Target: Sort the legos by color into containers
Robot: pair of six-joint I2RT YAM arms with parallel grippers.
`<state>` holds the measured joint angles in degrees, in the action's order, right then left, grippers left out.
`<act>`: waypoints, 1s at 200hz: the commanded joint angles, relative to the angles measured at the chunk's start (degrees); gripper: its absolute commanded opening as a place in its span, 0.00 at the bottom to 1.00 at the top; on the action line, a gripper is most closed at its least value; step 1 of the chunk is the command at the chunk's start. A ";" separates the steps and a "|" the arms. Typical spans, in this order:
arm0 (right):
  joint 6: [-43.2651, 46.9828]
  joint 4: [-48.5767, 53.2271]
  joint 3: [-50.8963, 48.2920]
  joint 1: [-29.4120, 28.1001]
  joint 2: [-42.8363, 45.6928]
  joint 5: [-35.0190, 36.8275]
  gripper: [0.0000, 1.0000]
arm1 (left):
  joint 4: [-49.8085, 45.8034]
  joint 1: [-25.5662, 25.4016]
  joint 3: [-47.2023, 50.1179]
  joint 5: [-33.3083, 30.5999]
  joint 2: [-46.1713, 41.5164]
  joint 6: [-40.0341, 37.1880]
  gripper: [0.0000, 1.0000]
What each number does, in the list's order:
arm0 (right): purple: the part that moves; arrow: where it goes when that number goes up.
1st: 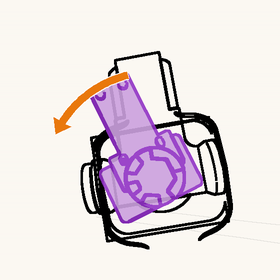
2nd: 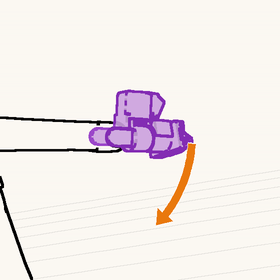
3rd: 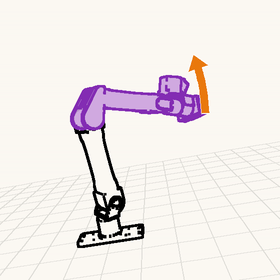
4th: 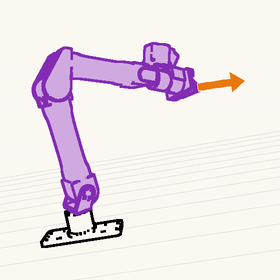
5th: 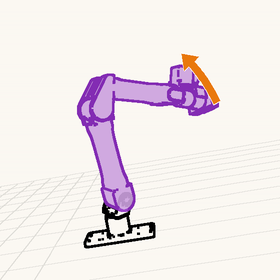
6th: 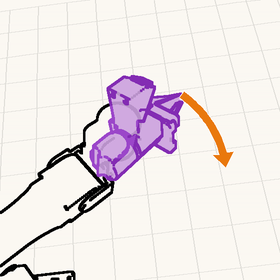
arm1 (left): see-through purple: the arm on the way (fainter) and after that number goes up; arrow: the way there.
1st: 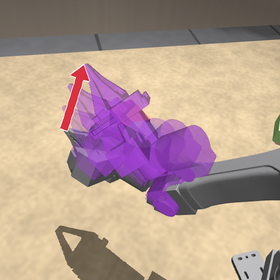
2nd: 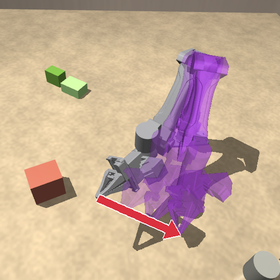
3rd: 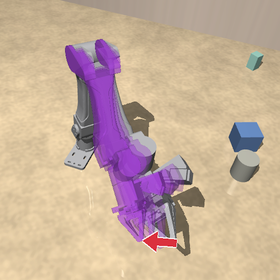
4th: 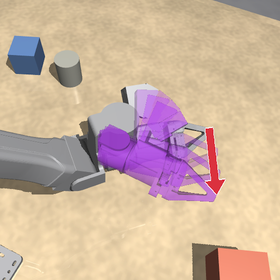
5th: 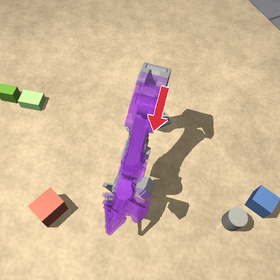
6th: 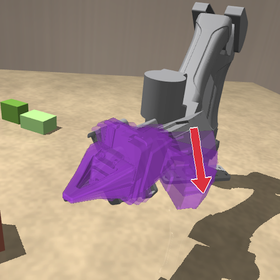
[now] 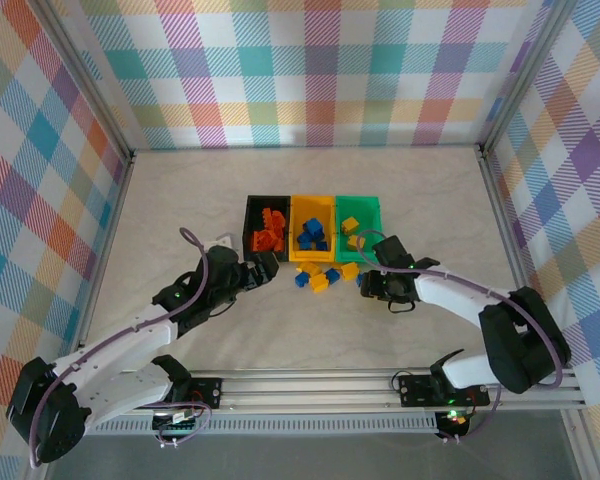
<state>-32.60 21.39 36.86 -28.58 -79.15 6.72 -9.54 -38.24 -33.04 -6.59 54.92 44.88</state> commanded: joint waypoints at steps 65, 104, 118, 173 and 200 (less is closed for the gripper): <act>2.09 -3.92 2.62 2.21 -5.88 0.72 0.49 | -1.27 -0.28 2.41 -1.41 -1.57 0.86 1.00; 2.90 -3.42 1.85 2.19 -3.54 0.54 0.39 | -1.36 -0.22 2.80 -1.54 -1.12 0.85 1.00; 3.36 -2.79 1.52 2.19 -1.05 0.57 0.37 | -1.76 -0.26 2.75 -1.78 -0.96 0.83 1.00; 7.99 1.83 3.25 2.14 12.70 -2.06 0.35 | -2.29 -0.26 4.45 -0.62 -1.11 1.42 1.00; 9.24 2.28 11.42 2.13 7.94 -5.56 0.37 | -0.54 -0.32 6.03 1.59 -0.75 1.98 1.00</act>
<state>-25.98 23.00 41.63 -26.59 -67.53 4.84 -10.74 -38.24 -28.47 -6.92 54.35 45.76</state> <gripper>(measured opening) 0.367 0.998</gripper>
